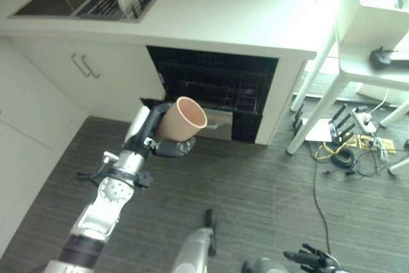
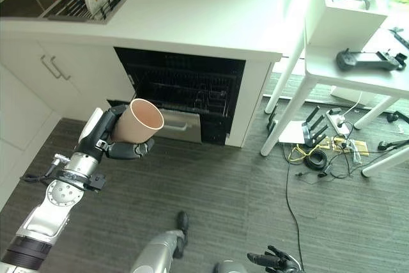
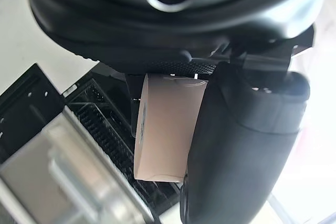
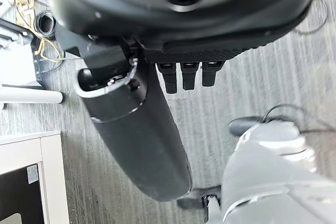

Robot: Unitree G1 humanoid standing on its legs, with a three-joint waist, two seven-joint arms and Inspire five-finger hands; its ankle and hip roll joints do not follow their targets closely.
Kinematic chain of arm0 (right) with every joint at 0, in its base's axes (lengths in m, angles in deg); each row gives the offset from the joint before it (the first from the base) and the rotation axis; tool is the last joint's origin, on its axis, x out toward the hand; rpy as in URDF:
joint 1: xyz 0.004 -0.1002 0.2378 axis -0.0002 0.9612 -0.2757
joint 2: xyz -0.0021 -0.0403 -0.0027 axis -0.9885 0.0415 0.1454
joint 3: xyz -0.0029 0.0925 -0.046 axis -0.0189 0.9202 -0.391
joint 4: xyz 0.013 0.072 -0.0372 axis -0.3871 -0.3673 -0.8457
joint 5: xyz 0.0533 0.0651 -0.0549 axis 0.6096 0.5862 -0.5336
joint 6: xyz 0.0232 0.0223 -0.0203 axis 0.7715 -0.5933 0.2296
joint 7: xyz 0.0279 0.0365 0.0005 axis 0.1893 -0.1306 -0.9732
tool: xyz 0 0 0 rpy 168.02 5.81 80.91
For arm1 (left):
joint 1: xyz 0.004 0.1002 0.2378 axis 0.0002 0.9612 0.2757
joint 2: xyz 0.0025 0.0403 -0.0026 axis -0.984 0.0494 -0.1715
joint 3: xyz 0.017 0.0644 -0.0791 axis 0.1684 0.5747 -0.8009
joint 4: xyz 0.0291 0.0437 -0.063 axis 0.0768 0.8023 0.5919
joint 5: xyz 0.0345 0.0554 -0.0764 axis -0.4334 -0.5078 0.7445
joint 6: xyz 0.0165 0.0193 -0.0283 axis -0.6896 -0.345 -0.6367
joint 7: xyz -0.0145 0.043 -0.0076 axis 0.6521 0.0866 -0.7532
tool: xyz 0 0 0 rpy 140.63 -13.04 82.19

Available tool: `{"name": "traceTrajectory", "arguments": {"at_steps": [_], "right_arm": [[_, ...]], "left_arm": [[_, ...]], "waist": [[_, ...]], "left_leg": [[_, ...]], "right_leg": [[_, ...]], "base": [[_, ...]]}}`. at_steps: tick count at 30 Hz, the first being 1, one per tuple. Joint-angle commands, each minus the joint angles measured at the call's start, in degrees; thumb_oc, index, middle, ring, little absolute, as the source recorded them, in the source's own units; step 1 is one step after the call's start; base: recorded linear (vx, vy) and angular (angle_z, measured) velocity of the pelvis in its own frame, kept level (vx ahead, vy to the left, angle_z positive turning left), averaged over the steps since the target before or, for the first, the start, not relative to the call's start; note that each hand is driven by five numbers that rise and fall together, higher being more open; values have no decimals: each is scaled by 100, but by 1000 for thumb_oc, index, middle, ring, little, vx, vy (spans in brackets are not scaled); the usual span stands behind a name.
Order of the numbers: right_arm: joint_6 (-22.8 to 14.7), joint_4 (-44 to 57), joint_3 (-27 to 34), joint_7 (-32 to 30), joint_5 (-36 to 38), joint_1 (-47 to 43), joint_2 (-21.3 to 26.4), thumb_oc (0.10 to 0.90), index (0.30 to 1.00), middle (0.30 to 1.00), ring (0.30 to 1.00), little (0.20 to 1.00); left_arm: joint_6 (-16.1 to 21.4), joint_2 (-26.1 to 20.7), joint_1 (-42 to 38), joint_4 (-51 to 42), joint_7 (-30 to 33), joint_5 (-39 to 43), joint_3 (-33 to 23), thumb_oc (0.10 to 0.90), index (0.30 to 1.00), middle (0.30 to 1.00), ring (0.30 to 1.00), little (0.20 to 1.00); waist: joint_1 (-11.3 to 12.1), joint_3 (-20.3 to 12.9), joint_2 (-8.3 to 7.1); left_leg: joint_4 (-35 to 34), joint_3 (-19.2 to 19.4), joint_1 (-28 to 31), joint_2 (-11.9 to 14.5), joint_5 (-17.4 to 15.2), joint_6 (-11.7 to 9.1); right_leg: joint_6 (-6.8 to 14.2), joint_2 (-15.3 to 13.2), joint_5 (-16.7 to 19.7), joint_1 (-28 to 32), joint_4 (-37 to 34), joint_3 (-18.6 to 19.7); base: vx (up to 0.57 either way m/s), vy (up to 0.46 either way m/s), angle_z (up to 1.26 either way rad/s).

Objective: Place the dishes in the dishwasher.

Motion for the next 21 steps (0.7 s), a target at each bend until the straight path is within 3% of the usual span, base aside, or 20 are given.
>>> {"name": "traceTrajectory", "arguments": {"at_steps": [1, 2, 4, 6, 8, 10, 11, 13, 15, 21], "right_arm": [[-123, 180, -113, -160, 104, -6, -93, 800, 900, 900, 900, 900], [-118, 157, -123, -99, -12, -19, -98, 800, 900, 900, 900, 900], [-162, 101, -199, -97, -60, -80, -81, 800, 900, 900, 900, 900], [-119, 66, -233, -142, 71, -131, -68, 800, 900, 900, 900, 900], [-95, 19, -203, -129, 121, -124, -81, 800, 900, 900, 900, 900], [-95, -72, -152, -103, 49, -97, -91, 800, 900, 900, 900, 900], [-111, -138, -109, -100, -40, -83, -122, 800, 900, 900, 900, 900], [-7, -277, -71, -65, -34, -85, -93, 800, 900, 900, 900, 900], [-35, -366, -138, -189, 215, -132, -95, 800, 900, 900, 900, 900], [85, -278, 23, -289, 426, -165, -7, 800, 900, 900, 900, 900]], "left_arm": [[869, -340, -689, -650, 396, -191, -463, 400, 300, 300, 300, 300], [763, -424, -822, -622, 509, -282, -357, 400, 300, 300, 300, 300], [736, -449, -880, -604, 644, -322, -273, 400, 300, 300, 300, 300], [674, -435, -914, -666, 736, -406, -264, 400, 300, 300, 300, 300], [660, -399, -920, -752, 860, -552, -315, 400, 300, 300, 300, 300], [662, -432, -987, -797, 1082, -656, -339, 400, 300, 300, 300, 300], [719, -492, -1013, -780, 1222, -671, -336, 400, 300, 300, 300, 300], [845, -567, -988, -876, 1304, -633, -505, 400, 300, 300, 300, 300], [741, -589, -889, -1149, 1382, -551, -586, 400, 300, 300, 300, 300], [531, -735, -692, -1432, 1278, -368, -895, 400, 300, 300, 300, 300]], "waist": [[-83, -402, 227], [-149, -365, 309], [-244, -308, 338], [-344, -259, 321], [-419, -249, 253], [-565, -231, 98], [-639, -243, 49], [-590, -380, -29], [-515, -564, -30], [-470, -717, 47]], "left_leg": [[246, -303, 48, 231, -520, -373], [246, -301, 339, 224, -700, -257], [246, -347, 547, 198, -820, -233], [246, -444, 683, 179, -894, -278], [246, -490, 759, 184, -991, -332], [246, -543, 896, 56, -1174, -346], [246, -599, 983, 17, -1300, -328], [246, -512, 971, 77, -1395, -398], [246, -480, 1018, 196, -1423, -500], [246, -284, 1002, 427, -1385, -669]], "right_leg": [[492, 141, 1468, -295, 1019, -189], [501, -11, 1737, -875, 1978, -303], [427, 84, 1651, -1293, 1856, -317], [371, 249, 1496, -1418, 1110, -330], [368, 181, 1560, -1396, -171, -347], [491, -46, 1620, -1858, -453, -39], [574, -112, 1827, -2099, -453, 178], [586, -156, 1676, -2157, -453, 211], [498, -114, 1424, -1999, -453, 202], [421, -69, 1152, -1772, -453, 156]], "base": [[264, 350, 65], [275, 301, 43], [156, 58, 7], [162, -124, -24], [155, -224, 20], [108, -240, 29], [118, -221, -12], [133, -354, 21], [150, -312, 50], [85, -100, -10]]}}
